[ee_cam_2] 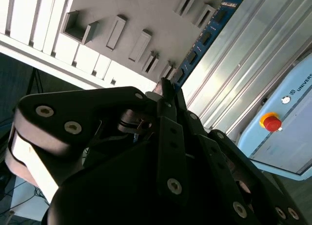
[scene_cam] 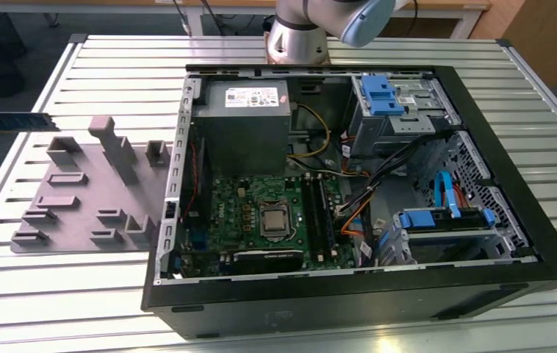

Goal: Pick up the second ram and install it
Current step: 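Pick up the second ram and move it above second insertion slot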

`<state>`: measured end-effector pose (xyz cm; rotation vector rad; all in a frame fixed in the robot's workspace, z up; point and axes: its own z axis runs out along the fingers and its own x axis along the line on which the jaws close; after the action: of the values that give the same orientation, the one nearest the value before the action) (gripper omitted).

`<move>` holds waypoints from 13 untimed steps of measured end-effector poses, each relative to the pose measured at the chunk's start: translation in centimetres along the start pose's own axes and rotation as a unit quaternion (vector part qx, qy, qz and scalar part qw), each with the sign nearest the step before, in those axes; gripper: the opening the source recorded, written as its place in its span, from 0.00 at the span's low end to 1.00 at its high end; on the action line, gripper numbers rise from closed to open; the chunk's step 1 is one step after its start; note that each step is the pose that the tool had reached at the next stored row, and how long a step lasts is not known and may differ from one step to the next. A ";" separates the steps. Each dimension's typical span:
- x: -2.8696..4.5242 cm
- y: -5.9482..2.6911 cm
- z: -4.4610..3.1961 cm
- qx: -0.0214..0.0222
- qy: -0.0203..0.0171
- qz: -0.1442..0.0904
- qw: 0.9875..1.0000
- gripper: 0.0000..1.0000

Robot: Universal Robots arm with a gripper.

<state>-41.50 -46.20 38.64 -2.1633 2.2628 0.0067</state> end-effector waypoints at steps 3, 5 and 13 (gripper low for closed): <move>-0.03 0.00 -0.71 0.000 0.000 0.000 1.000 0.14; -0.05 0.00 -1.17 0.000 0.000 0.000 1.000 0.14; -0.13 0.00 -2.49 0.001 0.000 0.000 1.000 0.14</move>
<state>-41.50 -46.09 41.14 -2.1619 2.2612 0.0036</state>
